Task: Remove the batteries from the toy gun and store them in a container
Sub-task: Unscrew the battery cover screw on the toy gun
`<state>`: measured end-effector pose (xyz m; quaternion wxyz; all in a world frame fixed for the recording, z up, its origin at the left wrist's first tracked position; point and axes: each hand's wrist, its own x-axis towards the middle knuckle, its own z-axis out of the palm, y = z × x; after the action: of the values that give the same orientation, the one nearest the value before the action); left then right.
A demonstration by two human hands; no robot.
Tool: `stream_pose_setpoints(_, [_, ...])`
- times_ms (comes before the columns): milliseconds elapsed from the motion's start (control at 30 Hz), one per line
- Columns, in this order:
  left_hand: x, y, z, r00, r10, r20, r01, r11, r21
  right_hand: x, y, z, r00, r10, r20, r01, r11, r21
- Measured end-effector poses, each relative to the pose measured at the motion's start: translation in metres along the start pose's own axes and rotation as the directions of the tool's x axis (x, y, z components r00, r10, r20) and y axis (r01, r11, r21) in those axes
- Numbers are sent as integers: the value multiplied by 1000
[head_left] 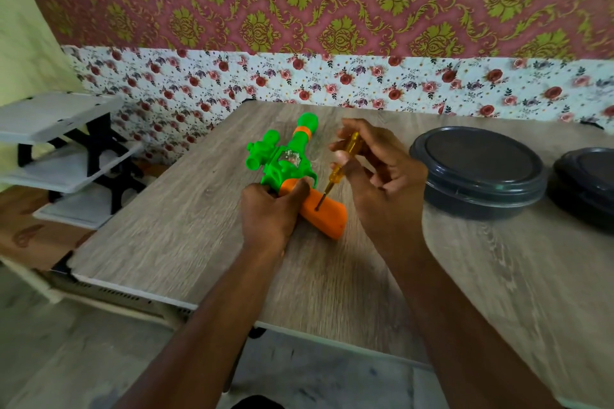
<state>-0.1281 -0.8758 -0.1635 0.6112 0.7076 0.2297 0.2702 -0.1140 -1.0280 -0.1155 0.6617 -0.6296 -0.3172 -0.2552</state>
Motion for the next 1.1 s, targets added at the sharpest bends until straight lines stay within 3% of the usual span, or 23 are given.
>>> stream_pose_setpoints(100, [2, -1, 1, 1000, -6, -2, 6, 1000, 5, 1, -1, 1, 1000, -23, -21, 22, 999, -42])
stream_pose_setpoints(300, [2, -2, 0, 1000, 11, 3, -11, 1000, 14, 0, -1, 1, 997, 73, 3, -72, 993, 89])
stream_pose_setpoints(467, [3, -3, 1, 1000, 10, -6, -9, 1000, 26, 2, -1, 1, 999, 51, -14, -51, 999, 1])
stream_pose_setpoints(633, [4, -4, 2, 1000, 6, -5, -6, 1000, 29, 2, -2, -1, 999, 52, 6, -52, 994, 91])
stream_pose_setpoints(767, [2, -3, 1, 1000, 10, 4, -10, 1000, 23, 2, 0, 0, 1000, -2, -5, 2, 999, -50])
stream_pose_setpoints(933, [2, -3, 1, 1000, 20, 11, -20, 1000, 8, 0, 0, 1, 999, 46, 22, -48, 996, 82])
stream_pose_setpoints(1100, [0, 0, 0, 1000, 13, 19, -13, 1000, -1, 1, -3, -1, 999, 16, 30, -16, 1000, -6])
